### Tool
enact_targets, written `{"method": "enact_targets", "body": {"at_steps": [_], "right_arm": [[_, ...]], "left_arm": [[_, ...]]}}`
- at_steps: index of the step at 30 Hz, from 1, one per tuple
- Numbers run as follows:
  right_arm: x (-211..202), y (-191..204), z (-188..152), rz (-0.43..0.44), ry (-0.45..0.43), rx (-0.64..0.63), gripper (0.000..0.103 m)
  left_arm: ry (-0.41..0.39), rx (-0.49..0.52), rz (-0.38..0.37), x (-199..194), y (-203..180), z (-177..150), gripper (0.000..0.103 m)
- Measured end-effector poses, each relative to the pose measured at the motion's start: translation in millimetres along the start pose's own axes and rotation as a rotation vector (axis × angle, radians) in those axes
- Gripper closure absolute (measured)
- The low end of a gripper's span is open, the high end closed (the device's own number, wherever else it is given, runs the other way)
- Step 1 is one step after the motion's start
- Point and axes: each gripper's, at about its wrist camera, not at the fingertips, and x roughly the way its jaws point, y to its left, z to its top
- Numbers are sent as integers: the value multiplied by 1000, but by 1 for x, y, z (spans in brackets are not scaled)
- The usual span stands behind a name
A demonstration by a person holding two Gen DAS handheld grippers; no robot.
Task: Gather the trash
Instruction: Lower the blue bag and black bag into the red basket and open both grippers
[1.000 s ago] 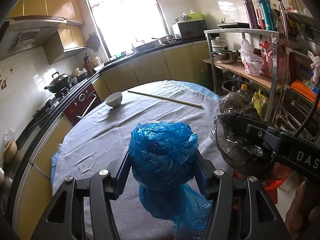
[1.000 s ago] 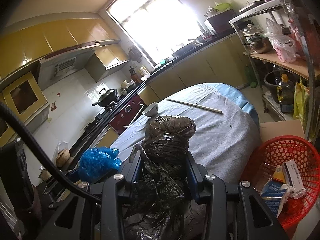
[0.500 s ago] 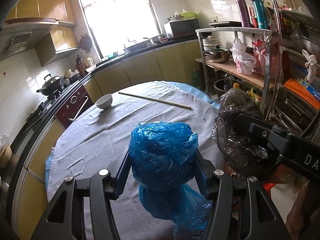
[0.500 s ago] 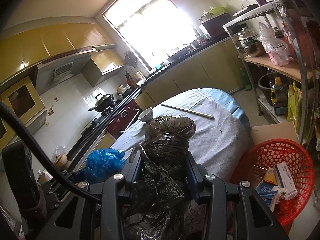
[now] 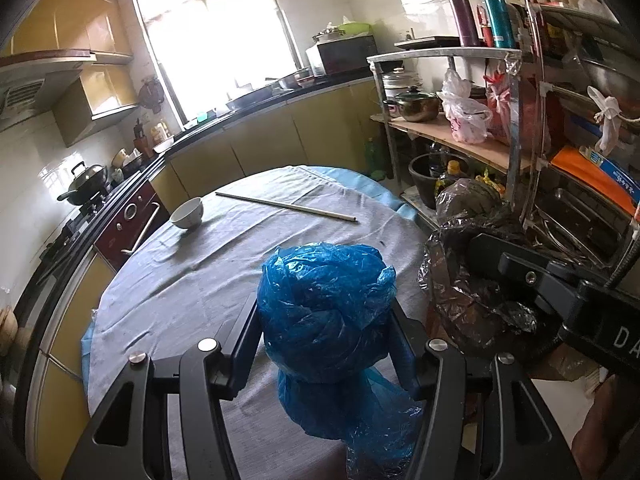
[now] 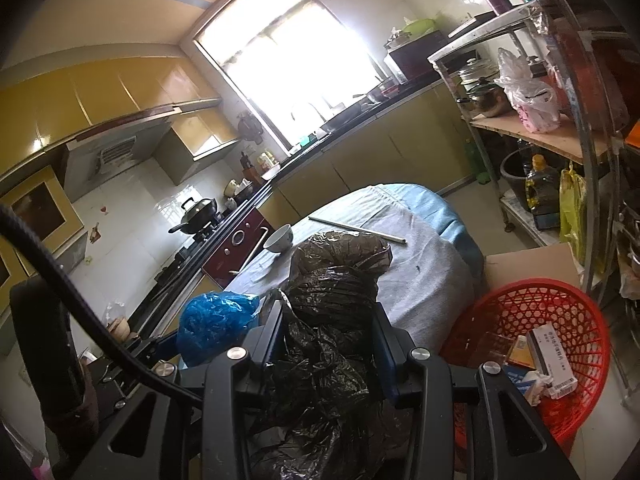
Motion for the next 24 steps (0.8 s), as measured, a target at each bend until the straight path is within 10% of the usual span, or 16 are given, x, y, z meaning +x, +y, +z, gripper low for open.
{"method": "enact_targets", "body": {"at_steps": [24], "right_arm": [[-29,-53,1,-84,-16,73,59]], "left_arm": [[29,42,-65,17,-42,10,43]]}}
